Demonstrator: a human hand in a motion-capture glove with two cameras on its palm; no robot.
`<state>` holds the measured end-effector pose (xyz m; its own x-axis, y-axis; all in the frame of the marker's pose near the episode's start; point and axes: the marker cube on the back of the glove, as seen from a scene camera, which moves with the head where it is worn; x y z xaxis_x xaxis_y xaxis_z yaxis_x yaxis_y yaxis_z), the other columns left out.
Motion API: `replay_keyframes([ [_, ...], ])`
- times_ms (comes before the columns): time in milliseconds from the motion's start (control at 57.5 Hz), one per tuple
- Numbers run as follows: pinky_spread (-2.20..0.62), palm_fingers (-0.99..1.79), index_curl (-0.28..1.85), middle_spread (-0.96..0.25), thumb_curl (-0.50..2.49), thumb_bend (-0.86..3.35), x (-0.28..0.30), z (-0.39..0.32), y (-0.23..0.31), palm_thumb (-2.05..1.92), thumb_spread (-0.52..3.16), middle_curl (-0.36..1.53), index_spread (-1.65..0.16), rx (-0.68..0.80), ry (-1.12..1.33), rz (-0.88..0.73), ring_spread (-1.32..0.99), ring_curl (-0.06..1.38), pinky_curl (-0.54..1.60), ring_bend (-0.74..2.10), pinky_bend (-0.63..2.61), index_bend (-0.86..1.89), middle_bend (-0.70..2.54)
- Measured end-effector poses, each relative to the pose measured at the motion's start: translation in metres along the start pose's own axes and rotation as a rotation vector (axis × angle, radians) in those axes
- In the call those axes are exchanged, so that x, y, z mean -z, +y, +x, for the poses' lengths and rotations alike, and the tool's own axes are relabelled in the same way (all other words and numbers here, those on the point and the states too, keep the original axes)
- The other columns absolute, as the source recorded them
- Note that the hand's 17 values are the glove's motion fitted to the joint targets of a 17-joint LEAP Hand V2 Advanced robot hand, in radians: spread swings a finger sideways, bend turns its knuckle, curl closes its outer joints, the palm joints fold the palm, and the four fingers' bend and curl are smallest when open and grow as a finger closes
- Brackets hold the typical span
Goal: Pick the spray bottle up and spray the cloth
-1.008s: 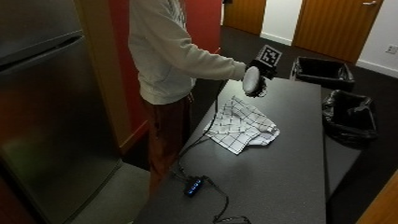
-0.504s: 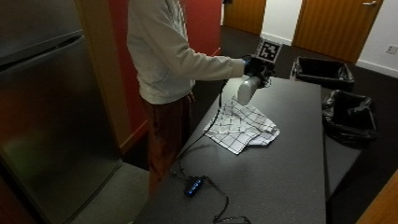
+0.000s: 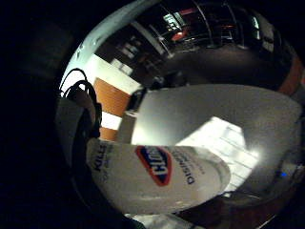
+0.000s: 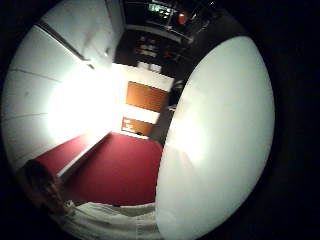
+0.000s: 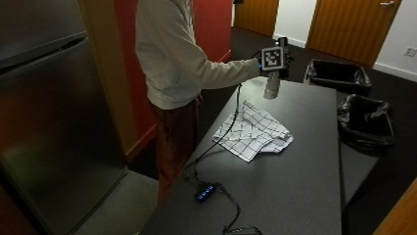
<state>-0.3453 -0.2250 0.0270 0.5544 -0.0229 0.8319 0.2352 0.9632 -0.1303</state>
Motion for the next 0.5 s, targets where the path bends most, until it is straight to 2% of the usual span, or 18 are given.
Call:
replay_keyframes([
  [70, -0.26, 1.32, 0.55, -0.15, 0.72, -0.03, -0.018, 0.027, 0.014, 1.05, -0.04, 0.52, -0.26, -0.01, -0.011, -0.063, -0.21, 0.48, 0.41, 0.59, 0.32, 0.26, 0.57],
  [156, -0.26, 1.31, 0.55, -0.15, 0.73, -0.03, -0.059, 0.043, -0.002, 1.06, -0.03, 0.52, -0.26, -0.032, -0.075, 0.125, -0.2, 0.48, 0.41, 0.58, 0.33, 0.25, 0.57],
  [209, -0.26, 1.31, 0.55, -0.15, 0.73, -0.03, -0.079, 0.055, -0.001, 1.06, -0.02, 0.52, -0.26, -0.045, -0.069, 0.157, -0.2, 0.48, 0.41, 0.58, 0.33, 0.24, 0.56],
  [278, -0.26, 1.3, 0.55, -0.15, 0.73, -0.03, -0.103, 0.076, 0.012, 1.06, -0.01, 0.52, -0.27, -0.068, -0.021, 0.122, -0.2, 0.48, 0.41, 0.58, 0.33, 0.24, 0.55],
  [365, -0.26, 1.28, 0.55, -0.15, 0.73, -0.03, -0.133, 0.087, 0.001, 1.06, 0.01, 0.52, -0.27, -0.113, -0.08, 0.228, -0.19, 0.47, 0.41, 0.56, 0.33, 0.21, 0.55],
  [400, -0.26, 1.28, 0.55, -0.15, 0.74, -0.03, -0.137, 0.099, 0.016, 1.06, 0.02, 0.52, -0.26, -0.131, -0.036, 0.125, -0.19, 0.47, 0.41, 0.56, 0.33, 0.2, 0.55],
  [452, -0.25, 1.27, 0.54, -0.15, 0.74, -0.03, -0.136, 0.121, 0.06, 1.06, 0.03, 0.52, -0.26, -0.165, 0.071, -0.202, -0.19, 0.47, 0.4, 0.55, 0.33, 0.19, 0.55],
  [469, -0.25, 1.27, 0.54, -0.15, 0.74, -0.03, -0.135, 0.124, 0.068, 1.06, 0.04, 0.52, -0.26, -0.176, 0.076, -0.256, -0.19, 0.47, 0.4, 0.55, 0.33, 0.18, 0.54],
  [504, -0.25, 1.27, 0.54, -0.15, 0.74, -0.03, -0.137, 0.125, 0.069, 1.06, 0.05, 0.52, -0.26, -0.19, 0.045, -0.265, -0.19, 0.47, 0.4, 0.55, 0.34, 0.18, 0.54],
])
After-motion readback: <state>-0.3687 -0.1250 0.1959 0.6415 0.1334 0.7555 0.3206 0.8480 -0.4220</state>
